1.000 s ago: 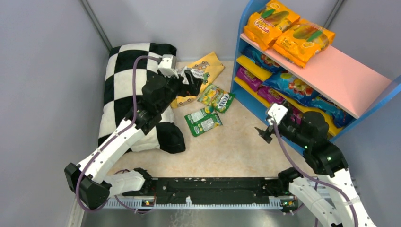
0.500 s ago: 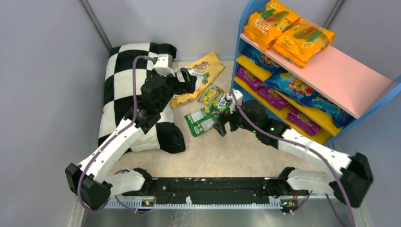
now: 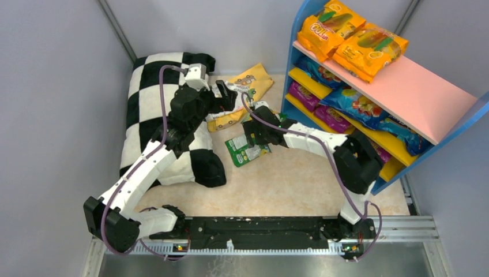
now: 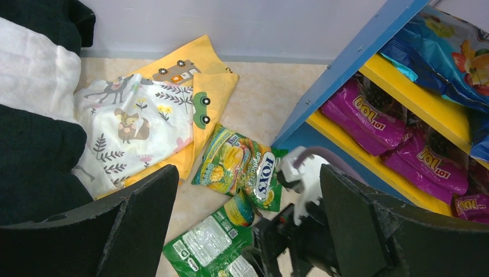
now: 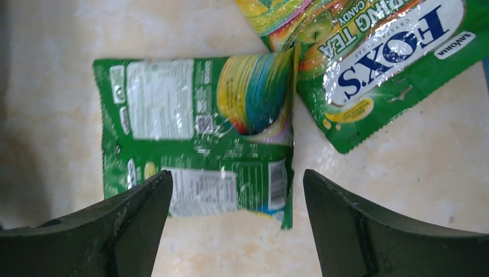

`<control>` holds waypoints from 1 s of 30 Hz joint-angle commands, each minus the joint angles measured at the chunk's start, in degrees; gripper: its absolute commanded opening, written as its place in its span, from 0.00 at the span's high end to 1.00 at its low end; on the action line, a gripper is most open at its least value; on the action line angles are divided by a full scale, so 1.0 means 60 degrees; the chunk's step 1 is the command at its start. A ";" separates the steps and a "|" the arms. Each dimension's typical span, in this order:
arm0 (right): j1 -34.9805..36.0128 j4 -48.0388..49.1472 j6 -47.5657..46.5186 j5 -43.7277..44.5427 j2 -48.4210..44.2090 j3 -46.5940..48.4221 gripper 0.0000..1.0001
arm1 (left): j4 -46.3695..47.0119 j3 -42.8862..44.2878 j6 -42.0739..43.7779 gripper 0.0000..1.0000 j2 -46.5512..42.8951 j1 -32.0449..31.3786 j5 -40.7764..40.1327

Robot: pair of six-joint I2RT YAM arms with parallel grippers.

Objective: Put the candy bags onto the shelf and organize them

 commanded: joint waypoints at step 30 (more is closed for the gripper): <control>-0.1175 0.0670 -0.0935 -0.1805 0.0030 -0.0856 0.91 | 0.0503 -0.0080 -0.0783 0.02 0.0335 0.0721 0.1722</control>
